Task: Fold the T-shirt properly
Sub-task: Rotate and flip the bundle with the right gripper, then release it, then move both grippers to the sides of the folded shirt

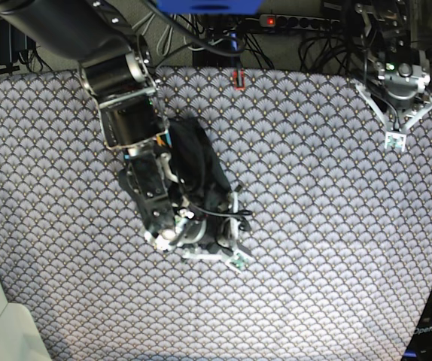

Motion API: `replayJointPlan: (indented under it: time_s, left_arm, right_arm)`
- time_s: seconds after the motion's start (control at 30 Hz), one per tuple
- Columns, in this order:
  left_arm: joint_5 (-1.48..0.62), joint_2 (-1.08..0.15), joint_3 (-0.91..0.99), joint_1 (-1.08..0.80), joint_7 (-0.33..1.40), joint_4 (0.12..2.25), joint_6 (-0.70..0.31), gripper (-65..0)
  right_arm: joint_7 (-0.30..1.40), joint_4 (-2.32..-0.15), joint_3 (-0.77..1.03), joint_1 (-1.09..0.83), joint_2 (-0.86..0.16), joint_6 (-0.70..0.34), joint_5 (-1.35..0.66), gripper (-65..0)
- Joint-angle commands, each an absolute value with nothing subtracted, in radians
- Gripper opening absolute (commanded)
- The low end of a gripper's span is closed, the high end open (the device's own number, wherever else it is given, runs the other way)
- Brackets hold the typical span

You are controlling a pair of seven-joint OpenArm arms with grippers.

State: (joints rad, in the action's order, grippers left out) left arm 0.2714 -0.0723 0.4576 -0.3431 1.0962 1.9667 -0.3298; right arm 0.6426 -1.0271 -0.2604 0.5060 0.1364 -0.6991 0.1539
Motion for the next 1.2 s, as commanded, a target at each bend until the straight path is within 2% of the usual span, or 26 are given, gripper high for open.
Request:
replayJointPlan:
  time_s: [0.0,0.1,0.17,0.47,0.6,0.8,0.87,0.93,1.07,1.17]
  left_arm:
    - [0.277,-0.084,0.461,-0.341,1.084,1.986,-0.326,-47.5]
    - [0.277,-0.084,0.461,-0.343,1.084,1.986,-0.326,-47.5]
    - [0.277,-0.084,0.461,-0.343,1.084,1.986,-0.326,-47.5]
    - [0.277,-0.084,0.461,-0.340,1.084,1.988,-0.326,-47.5]
    - [0.277,-0.084,0.461,-0.337,1.084,1.989,-0.326,-47.5]
    - [0.277,-0.084,0.456,-0.311,1.084,1.989,-0.326,-47.5]
    - [0.275,-0.084,0.455,-0.306,1.084,1.989,-0.326,-47.5]
    - [0.275,-0.081,0.455,-0.285,1.084,1.988,-0.326,-47.5]
    - [0.275,-0.077,0.453,-0.262,1.084,1.986,-0.326,-47.5]
    - [0.274,-0.077,0.453,-0.260,1.084,1.986,-0.326,-47.5]
  right_arm:
    - [0.622,-1.044,-0.263,0.539,0.148,-0.698,0.143,-45.6]
    - [0.621,-1.044,-0.262,0.538,0.148,-0.698,0.143,-34.1]
    - [0.624,-1.052,-0.262,0.538,0.150,-0.698,0.143,-30.1]
    - [0.705,-1.313,-0.255,0.450,0.142,-0.698,0.147,-29.2]
    - [0.737,-1.449,-0.243,0.386,0.041,-0.698,0.147,-29.2]
    - [0.739,-1.498,-0.067,0.300,-0.131,-0.698,0.147,-29.7]
    - [0.731,-1.498,0.007,0.263,-0.174,-0.698,0.145,-31.6]
    - [0.731,-1.497,0.061,0.240,-0.194,-0.698,0.145,-36.6]
    - [0.731,-1.497,0.119,0.199,-0.196,-0.698,0.145,-49.5]
    - [0.731,-1.497,0.119,0.163,-0.189,-0.698,0.145,-53.9]
